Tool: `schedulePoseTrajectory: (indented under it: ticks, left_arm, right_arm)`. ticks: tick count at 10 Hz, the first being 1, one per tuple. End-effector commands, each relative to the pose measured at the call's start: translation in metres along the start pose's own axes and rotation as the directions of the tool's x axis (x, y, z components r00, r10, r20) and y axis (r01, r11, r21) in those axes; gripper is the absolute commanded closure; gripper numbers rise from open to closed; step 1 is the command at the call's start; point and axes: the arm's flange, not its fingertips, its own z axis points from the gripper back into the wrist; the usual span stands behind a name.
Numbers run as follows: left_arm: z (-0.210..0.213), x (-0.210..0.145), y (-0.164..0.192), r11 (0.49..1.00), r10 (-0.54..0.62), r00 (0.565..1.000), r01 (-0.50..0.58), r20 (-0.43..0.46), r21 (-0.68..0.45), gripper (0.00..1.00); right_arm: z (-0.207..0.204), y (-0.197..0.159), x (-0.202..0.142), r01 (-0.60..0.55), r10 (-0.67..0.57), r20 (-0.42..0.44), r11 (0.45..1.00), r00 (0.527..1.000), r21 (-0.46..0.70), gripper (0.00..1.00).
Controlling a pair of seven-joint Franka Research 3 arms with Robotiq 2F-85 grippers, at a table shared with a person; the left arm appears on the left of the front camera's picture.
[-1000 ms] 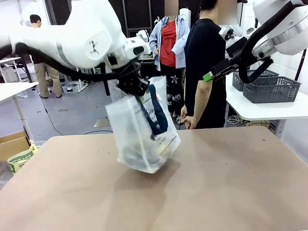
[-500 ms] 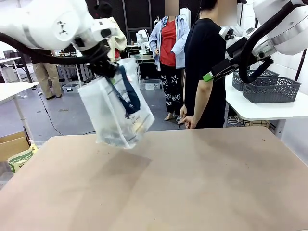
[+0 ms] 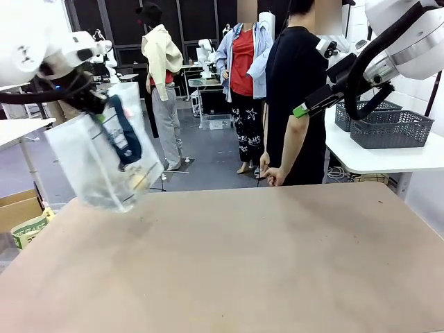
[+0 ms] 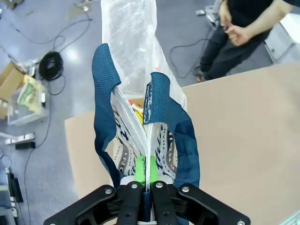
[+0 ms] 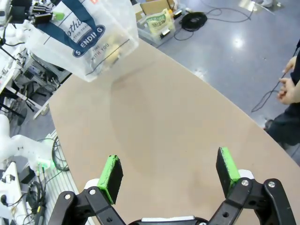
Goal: Transfer purchased items from the store into the shopping bag.
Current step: Move the Reusable shopping bag to the right side of the table.
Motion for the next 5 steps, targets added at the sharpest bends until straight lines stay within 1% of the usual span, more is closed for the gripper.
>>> schedulePoseTrajectory:
  ticks: [1, 2, 3, 5]
  left_arm:
    - [0.004, -0.024, 0.033, 0.997, 0.012, 0.997, -0.018, 0.074, 0.079, 1.00]
    - [-0.002, -0.038, 0.054, 0.994, 0.054, 0.995, -0.061, 0.082, 0.087, 1.00]
    - [0.003, -0.052, 0.069, 0.990, 0.094, 0.993, -0.101, 0.077, 0.099, 1.00]
    - [0.005, -0.084, 0.090, 0.986, 0.133, 0.990, -0.138, 0.052, 0.092, 1.00]
  right_arm:
    - [-0.002, 0.000, 0.003, 0.009, -0.009, -0.007, 1.000, 1.000, -0.013, 0.00]
    - [-0.002, 0.000, 0.003, 0.009, -0.009, -0.007, 1.000, 1.000, -0.013, 0.00]
    - [-0.002, 0.000, 0.003, 0.009, -0.009, -0.007, 1.000, 1.000, -0.013, 0.00]
    - [-0.002, 0.000, 0.003, 0.009, -0.009, -0.007, 1.000, 1.000, -0.013, 0.00]
